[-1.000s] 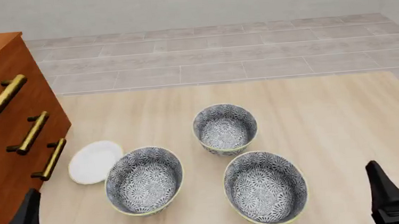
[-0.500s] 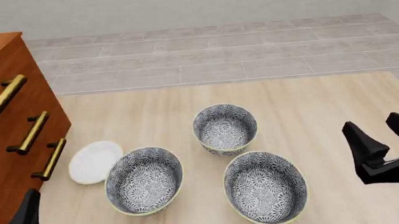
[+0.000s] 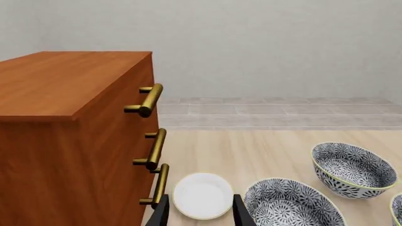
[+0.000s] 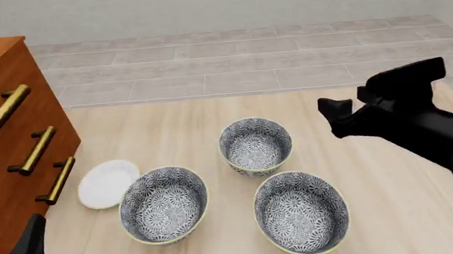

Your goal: Stack the bowl at the front on the bowl in the middle.

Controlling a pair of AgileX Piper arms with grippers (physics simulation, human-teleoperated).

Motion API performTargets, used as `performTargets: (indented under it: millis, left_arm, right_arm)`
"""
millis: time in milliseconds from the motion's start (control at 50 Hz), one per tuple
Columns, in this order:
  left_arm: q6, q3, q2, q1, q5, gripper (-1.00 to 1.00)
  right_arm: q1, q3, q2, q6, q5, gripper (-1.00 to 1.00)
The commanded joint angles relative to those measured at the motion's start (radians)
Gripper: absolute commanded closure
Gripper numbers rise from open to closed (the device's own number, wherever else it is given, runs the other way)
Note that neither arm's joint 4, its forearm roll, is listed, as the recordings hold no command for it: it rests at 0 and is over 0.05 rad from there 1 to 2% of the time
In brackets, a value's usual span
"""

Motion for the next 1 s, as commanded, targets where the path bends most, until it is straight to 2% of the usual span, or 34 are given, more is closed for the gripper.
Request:
performTargets:
  millis: [20, 140, 260, 400, 700, 740, 1000]
  left_arm:
    - [0.001, 0.002, 0.000, 0.001, -0.002, -1.00]
    - [0.001, 0.001, 0.000, 0.001, -0.001, -1.00]
    - [0.000, 0.002, 0.000, 0.001, -0.003, -1.00]
    - [0.001, 0.002, 0.000, 0.001, -0.003, -1.00]
    - [0.001, 0.004, -0.001, 0.001, -0.004, -1.00]
    - [0.000, 0.001, 0.000, 0.001, -0.001, -1.00]
    - [0.000, 0.000, 0.000, 0.001, 0.000, -1.00]
  right_arm:
    - [0.041, -0.201, 0.199, -0.049, 0.108, -1.00]
    - [0.047, -0.258, 0.255, -0.012, 0.124, -1.00]
    - [0.039, -0.332, 0.318, -0.038, 0.173, -1.00]
    - [0.005, -0.438, 0.413, -0.026, 0.221, -1.00]
    - [-0.002, -0.502, 0.543, 0.004, 0.243, -1.00]
    - [-0.012, -0.508, 0.559, -0.009, 0.242, -1.00]
    - [-0.016, -0.520, 0.638, -0.005, 0.244, -1.00]
